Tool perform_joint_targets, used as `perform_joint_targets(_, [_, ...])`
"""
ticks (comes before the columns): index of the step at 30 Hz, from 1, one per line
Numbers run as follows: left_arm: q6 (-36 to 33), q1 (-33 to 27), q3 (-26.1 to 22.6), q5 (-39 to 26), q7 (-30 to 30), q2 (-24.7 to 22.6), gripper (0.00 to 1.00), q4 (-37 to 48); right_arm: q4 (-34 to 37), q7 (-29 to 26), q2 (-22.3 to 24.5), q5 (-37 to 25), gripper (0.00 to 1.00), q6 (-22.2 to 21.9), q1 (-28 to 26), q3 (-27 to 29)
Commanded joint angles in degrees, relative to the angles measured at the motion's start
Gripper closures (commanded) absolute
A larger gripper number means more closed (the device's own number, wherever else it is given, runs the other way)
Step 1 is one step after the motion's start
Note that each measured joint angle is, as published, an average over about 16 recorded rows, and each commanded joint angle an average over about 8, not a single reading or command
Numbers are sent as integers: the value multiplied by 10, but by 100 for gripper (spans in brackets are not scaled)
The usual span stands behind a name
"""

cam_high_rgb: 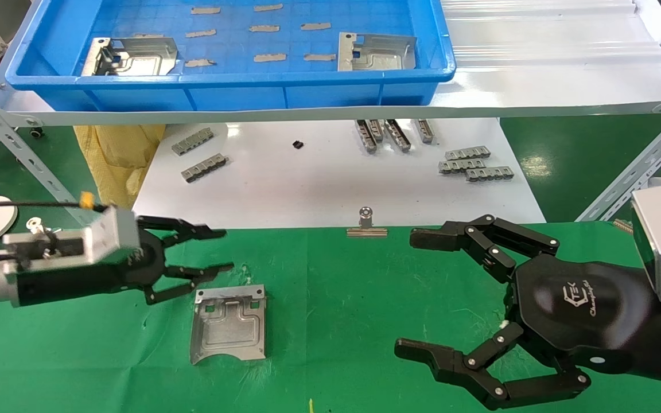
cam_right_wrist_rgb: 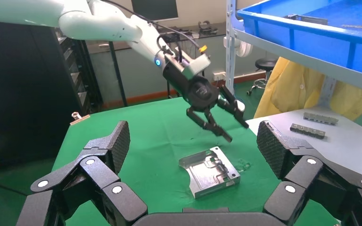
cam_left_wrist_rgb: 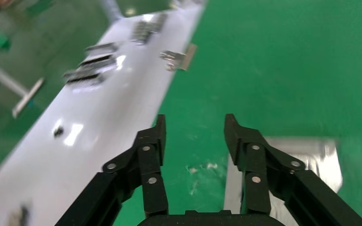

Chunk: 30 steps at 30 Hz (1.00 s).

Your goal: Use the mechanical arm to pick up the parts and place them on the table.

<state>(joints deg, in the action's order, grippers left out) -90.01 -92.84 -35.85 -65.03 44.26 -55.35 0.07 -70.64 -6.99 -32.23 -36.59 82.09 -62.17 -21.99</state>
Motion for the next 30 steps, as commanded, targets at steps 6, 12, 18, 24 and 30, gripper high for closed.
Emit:
perform_joint_targets(6, [-12, 15, 20, 29, -59, 7, 0, 38, 0, 0, 0, 0, 0, 0, 0, 0])
perform_joint_targets(12, [-12, 13, 18, 27, -50, 6, 0, 30, 0, 0, 0, 0, 0, 0, 0, 0])
perform_joint_targets(18, [-9, 21, 23, 32, -62, 12, 0, 4, 0, 0, 0, 0, 0, 0, 0, 0])
perform_joint_targets(24, [-5, 48, 39, 50, -108, 30, 0, -66, 0, 0, 0, 0, 0, 0, 0, 0])
perform_joint_targets(30, [1, 79, 57, 71, -159, 50, 0, -143, 0, 0, 0, 0, 0, 0, 0, 0])
